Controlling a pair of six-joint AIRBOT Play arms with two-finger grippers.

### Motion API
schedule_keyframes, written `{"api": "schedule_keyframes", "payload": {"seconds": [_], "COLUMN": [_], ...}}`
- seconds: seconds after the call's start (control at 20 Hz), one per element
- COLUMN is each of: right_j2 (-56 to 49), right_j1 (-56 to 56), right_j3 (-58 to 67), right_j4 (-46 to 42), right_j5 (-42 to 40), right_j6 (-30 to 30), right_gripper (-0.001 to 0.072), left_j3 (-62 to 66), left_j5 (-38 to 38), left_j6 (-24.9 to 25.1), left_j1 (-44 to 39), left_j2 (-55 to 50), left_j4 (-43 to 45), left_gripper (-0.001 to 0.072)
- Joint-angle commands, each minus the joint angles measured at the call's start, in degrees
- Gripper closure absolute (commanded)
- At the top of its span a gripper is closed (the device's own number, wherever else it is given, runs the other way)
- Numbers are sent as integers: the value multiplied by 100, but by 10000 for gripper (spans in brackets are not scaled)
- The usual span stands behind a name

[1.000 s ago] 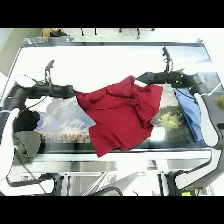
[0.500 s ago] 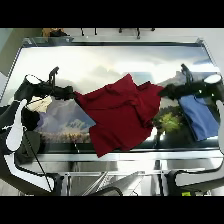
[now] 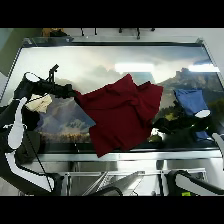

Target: Fold the shirts.

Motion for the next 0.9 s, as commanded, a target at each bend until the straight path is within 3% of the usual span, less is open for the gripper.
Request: {"api": "schedule_keyframes", "payload": {"seconds": [0.0,0.05,0.1,0.15,0.35,0.4,0.45,0.55,0.7,0.85], "right_j2": [-22,-94,-181,-275,-603,-621,-621,-621,-595,-260], "right_j1": [267,422,603,793,1106,1106,1104,1097,1097,1091], "right_j3": [-348,-348,-348,-348,-345,-341,-323,-197,170,1106], "right_j4": [17,107,201,229,411,459,459,459,535,796], "right_j5": [-378,-463,-570,-684,-894,-920,-955,-970,-863,-210], "right_j6": [-20,-20,-22,-20,-20,-22,-20,-20,-22,-24], "right_gripper": [112,115,180,334,391,575,642,683,683,683], "left_j3": [9,9,9,9,11,11,11,11,9,11], "left_j5": [-7,-4,-4,-4,-4,-4,-2,-9,-195,-581], "left_j6": [-59,-66,-66,-66,-63,-63,-63,-66,-168,-166], "left_j1": [-2,-2,-2,-2,24,52,66,151,262,415], "left_j2": [-4,-4,-4,-4,-4,-4,-4,-4,13,291], "left_j4": [-4,-4,-4,-4,0,-2,0,-7,-61,-981], "left_gripper": [695,695,696,696,696,696,695,695,696,696]}}
